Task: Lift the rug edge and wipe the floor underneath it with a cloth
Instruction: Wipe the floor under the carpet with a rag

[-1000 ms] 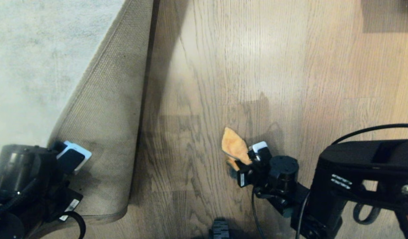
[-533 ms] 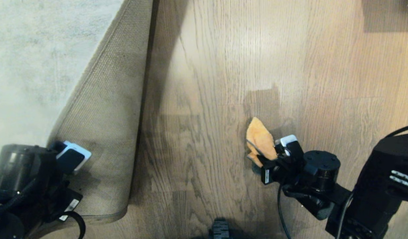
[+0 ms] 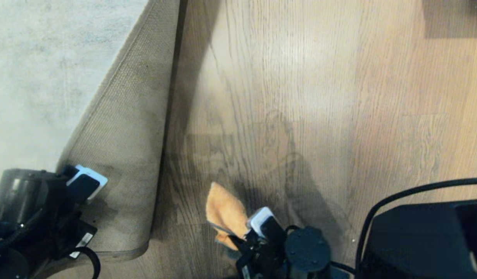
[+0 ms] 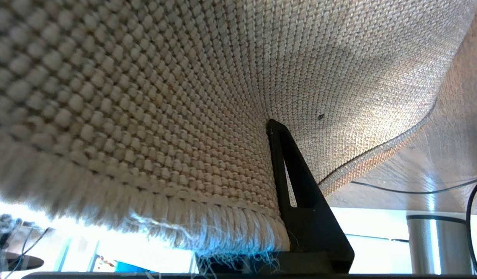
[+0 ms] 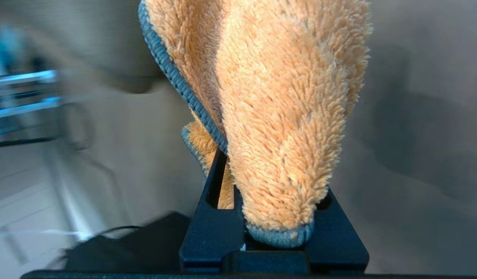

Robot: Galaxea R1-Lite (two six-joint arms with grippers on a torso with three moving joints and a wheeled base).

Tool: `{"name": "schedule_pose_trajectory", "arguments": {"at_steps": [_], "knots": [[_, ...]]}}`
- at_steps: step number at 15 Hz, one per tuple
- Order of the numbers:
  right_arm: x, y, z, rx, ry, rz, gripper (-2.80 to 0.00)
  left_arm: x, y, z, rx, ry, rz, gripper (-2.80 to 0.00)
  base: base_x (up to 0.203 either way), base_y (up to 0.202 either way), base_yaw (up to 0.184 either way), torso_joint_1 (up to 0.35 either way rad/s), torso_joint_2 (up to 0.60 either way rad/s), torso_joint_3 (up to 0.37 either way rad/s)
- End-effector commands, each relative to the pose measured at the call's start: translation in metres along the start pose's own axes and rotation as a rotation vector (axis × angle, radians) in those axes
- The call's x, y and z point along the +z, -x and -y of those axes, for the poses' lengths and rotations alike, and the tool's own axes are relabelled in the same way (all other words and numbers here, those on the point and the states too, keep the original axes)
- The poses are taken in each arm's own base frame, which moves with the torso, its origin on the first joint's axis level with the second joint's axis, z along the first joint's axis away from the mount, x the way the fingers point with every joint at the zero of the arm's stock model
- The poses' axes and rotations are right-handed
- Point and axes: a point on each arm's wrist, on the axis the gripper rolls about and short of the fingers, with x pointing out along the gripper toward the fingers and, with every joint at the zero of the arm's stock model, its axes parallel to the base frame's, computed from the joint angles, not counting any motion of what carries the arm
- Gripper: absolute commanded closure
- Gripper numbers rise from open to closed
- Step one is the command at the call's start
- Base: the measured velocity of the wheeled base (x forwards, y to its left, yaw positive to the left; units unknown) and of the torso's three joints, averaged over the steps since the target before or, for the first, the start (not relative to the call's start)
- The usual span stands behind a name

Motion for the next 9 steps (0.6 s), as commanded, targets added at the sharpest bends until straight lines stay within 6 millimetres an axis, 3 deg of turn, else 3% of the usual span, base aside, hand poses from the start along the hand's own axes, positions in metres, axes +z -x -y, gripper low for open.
{"name": "schedule_pose_trajectory", "arguments": {"at_steps": [1, 4, 9], "knots": [[-0.030, -0.029, -0.029, 0.056, 0.005, 0.006, 0.00, 0.000, 0.000, 0.001, 0.001, -0.004, -0.001, 0.00, 0.000, 0.000, 0.000, 0.000, 0.00, 0.000], [-0.057, -0.057, -0.045, 0.062, -0.009, 0.012, 0.00, 0.001, 0.000, 0.000, 0.003, -0.006, 0.002, 0.00, 0.000, 0.000, 0.000, 0.000, 0.00, 0.000], [-0.081, -0.082, -0.050, 0.038, -0.027, 0.028, 0.00, 0.000, 0.000, 0.001, 0.009, -0.006, -0.003, 0.00, 0.000, 0.000, 0.000, 0.000, 0.00, 0.000]]}}
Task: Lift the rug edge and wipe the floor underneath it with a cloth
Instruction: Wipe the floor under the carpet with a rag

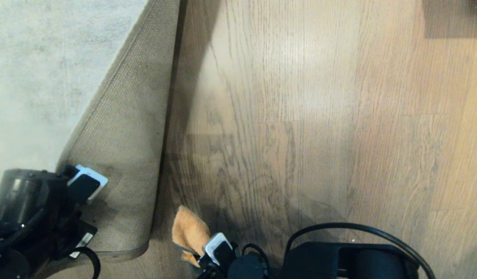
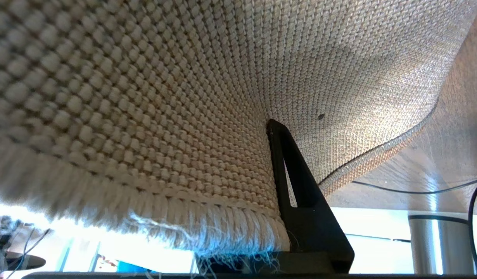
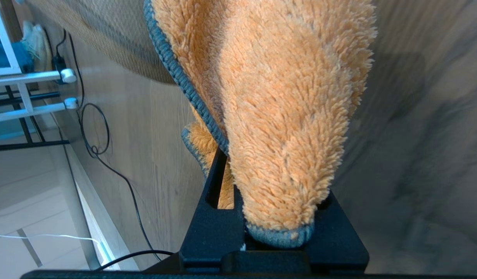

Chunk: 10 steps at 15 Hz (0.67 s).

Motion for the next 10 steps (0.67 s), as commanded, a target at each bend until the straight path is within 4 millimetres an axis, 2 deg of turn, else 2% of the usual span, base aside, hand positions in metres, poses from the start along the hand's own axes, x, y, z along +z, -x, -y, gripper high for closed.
{"name": "schedule_pose_trajectory", "arguments": {"at_steps": [1, 4, 10], "knots": [[-0.021, -0.008, 0.004, -0.015, -0.002, 0.003, 0.00, 0.000, 0.000, 0.000, 0.008, -0.002, -0.003, 0.00, 0.000, 0.000, 0.000, 0.000, 0.00, 0.000], [-0.024, -0.017, 0.022, -0.059, -0.007, 0.011, 0.00, 0.000, 0.000, 0.000, 0.008, -0.003, -0.003, 0.00, 0.000, 0.000, 0.000, 0.000, 0.00, 0.000], [-0.017, -0.024, 0.081, -0.195, -0.024, 0.027, 0.00, 0.001, -0.001, 0.001, 0.007, -0.006, -0.007, 0.00, 0.000, 0.000, 0.000, 0.000, 0.00, 0.000]]}}
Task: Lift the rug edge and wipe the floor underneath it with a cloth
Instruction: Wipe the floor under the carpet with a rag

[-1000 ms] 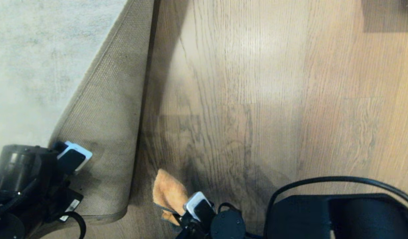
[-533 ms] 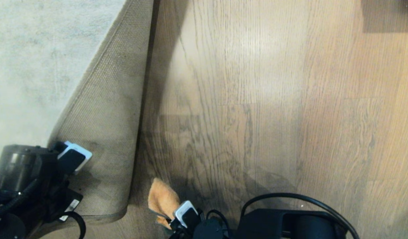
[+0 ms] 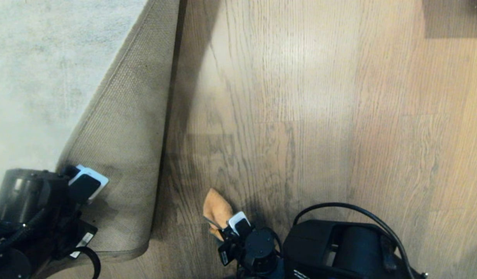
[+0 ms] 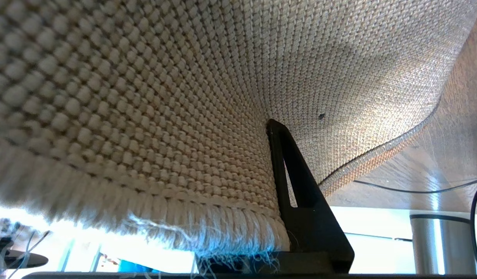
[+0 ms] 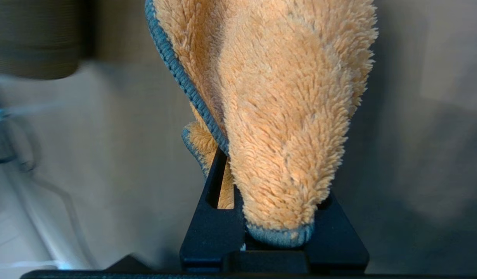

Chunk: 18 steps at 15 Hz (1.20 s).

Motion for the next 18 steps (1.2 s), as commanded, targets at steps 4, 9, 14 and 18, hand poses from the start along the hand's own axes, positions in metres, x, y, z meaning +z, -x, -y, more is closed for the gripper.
{"name": "schedule_pose_trajectory", "arguments": {"at_steps": [4, 9, 14, 18], "knots": [[0.025, 0.002, 0.023, -0.050, -0.022, 0.065, 0.00, 0.000, -0.001, 0.000, 0.001, -0.002, -0.004, 0.00, 0.000, 0.000, 0.000, 0.000, 0.00, 0.000], [0.064, 0.025, 0.048, -0.100, -0.032, 0.092, 0.00, 0.000, -0.001, 0.001, 0.001, -0.003, -0.005, 0.00, 0.000, 0.000, 0.000, 0.000, 0.00, 0.000], [0.100, 0.067, 0.088, -0.190, -0.024, 0.092, 0.00, 0.000, -0.001, 0.001, 0.001, -0.003, -0.005, 0.00, 0.000, 0.000, 0.000, 0.000, 0.00, 0.000], [0.123, 0.110, 0.103, -0.228, -0.028, 0.091, 0.00, 0.001, -0.001, 0.001, 0.003, -0.001, -0.004, 0.00, 0.000, 0.000, 0.000, 0.000, 0.00, 0.000]]}}
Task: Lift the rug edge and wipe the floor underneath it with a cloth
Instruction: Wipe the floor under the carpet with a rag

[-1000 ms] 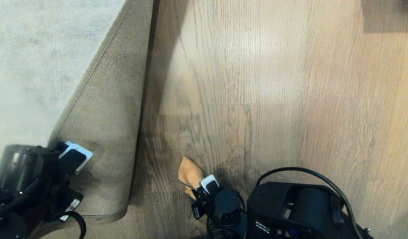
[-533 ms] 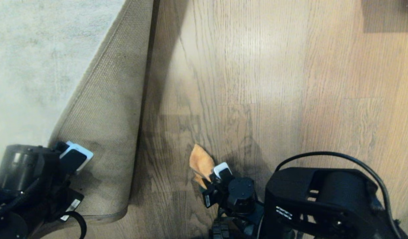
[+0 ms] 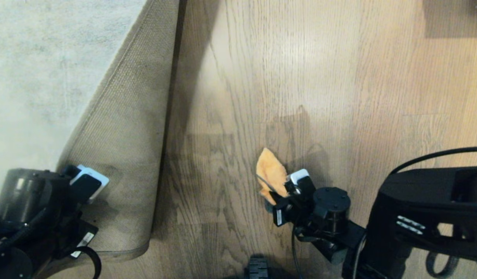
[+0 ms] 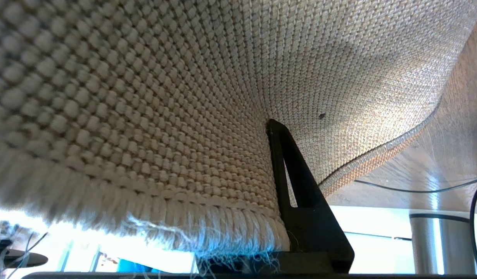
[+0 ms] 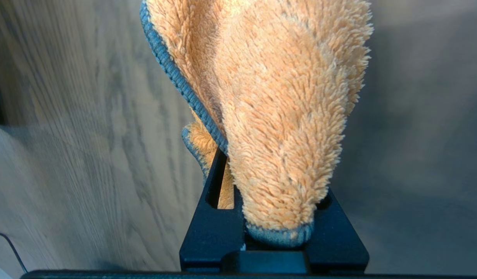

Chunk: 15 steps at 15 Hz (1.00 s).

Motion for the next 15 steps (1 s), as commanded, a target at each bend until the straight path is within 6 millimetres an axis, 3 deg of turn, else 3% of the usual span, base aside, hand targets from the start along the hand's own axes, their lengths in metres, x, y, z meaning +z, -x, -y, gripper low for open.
{"name": "schedule_pose_trajectory", "arguments": {"at_steps": [1, 6, 10, 15], "knots": [[0.030, 0.028, 0.013, -0.019, -0.022, 0.082, 0.00, 0.000, 0.000, 0.000, 0.004, -0.001, -0.001, 0.00, 0.000, 0.000, 0.000, 0.000, 0.00, 0.000], [0.039, 0.041, 0.016, -0.023, -0.023, 0.097, 0.00, 0.000, 0.000, 0.000, 0.004, -0.001, -0.001, 0.00, 0.000, 0.000, 0.000, 0.000, 0.00, 0.000], [0.057, 0.053, 0.019, -0.028, -0.039, 0.156, 0.00, -0.001, 0.000, -0.001, 0.011, 0.002, -0.004, 0.00, 0.000, 0.000, 0.000, 0.000, 0.00, 0.000], [0.065, 0.096, 0.034, -0.064, -0.045, 0.159, 0.00, 0.000, 0.000, -0.001, 0.022, 0.005, -0.007, 0.00, 0.000, 0.000, 0.000, 0.000, 0.00, 0.000]]}}
